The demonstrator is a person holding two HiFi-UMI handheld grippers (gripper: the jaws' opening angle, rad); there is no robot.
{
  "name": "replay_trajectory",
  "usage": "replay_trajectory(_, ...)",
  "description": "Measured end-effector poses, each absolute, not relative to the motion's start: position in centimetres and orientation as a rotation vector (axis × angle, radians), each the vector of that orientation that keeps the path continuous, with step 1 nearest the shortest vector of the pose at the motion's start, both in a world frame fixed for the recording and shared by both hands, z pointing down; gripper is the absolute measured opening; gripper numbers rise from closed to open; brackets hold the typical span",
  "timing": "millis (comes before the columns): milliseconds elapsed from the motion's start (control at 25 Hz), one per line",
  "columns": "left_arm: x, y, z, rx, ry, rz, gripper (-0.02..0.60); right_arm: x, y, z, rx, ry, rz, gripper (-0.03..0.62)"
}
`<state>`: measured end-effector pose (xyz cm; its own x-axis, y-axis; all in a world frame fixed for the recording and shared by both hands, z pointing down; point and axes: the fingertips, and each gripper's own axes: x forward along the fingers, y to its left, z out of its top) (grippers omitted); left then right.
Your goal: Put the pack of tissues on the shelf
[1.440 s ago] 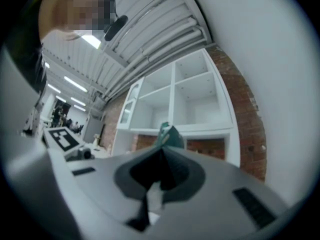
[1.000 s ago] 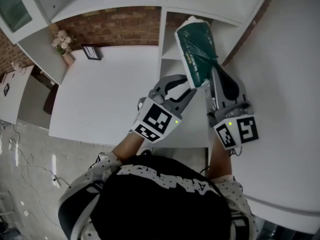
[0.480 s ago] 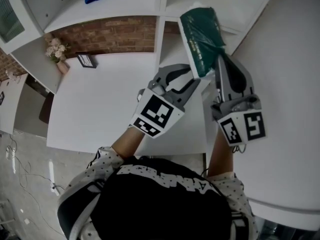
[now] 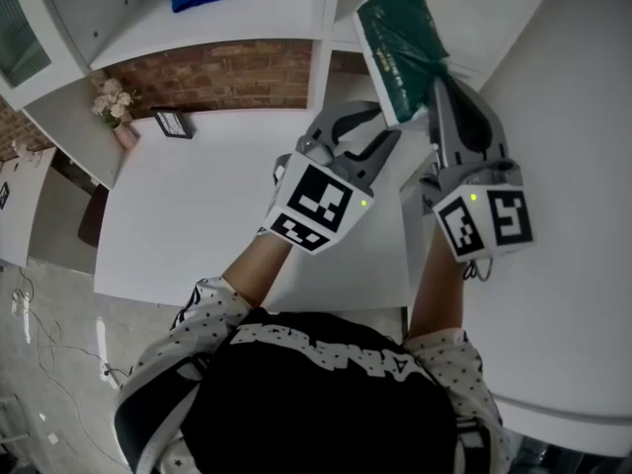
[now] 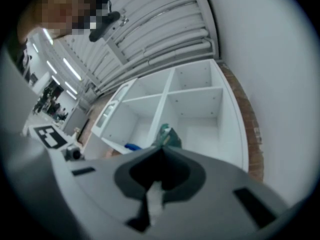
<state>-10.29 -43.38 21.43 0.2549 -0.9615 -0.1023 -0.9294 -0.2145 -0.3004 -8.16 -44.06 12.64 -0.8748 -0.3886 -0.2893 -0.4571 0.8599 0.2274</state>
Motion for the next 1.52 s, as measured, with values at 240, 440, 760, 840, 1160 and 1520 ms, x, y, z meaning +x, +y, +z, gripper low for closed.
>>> replay_trajectory(240, -12.4, -44.3, 20.4, -2.231, 1.782, -0.135, 0.129, -10.3, -45.1, 11.7, -0.660, 2.807, 0.435, 0.032)
replay_trajectory(440, -12.8, -44.4, 20.1, -2.224, 1.802, -0.104, 0.129, -10.9, -45.3, 11.3, -0.640, 2.805, 0.448, 0.032)
replay_trajectory(760, -13.4, -45.0, 20.2, -2.210, 1.831, -0.073, 0.129, -11.1, -46.0, 11.3, -0.598, 2.789, 0.382, 0.034)
replay_trajectory(840, -13.4, -45.2, 20.2, -2.208, 1.832, -0.067, 0.129, -11.1, -46.2, 11.3, -0.594, 2.781, 0.387, 0.034)
replay_trajectory(1160, -13.8, -45.8, 20.1, -2.195, 1.845, -0.047, 0.129, -11.4, -46.9, 11.3, -0.553, 2.780, 0.387, 0.034)
replay_trajectory(1520, -15.0, -46.1, 18.2, -2.208, 1.870, 0.050, 0.129, -12.2, -47.1, 8.7, -0.484, 2.764, 0.320, 0.111)
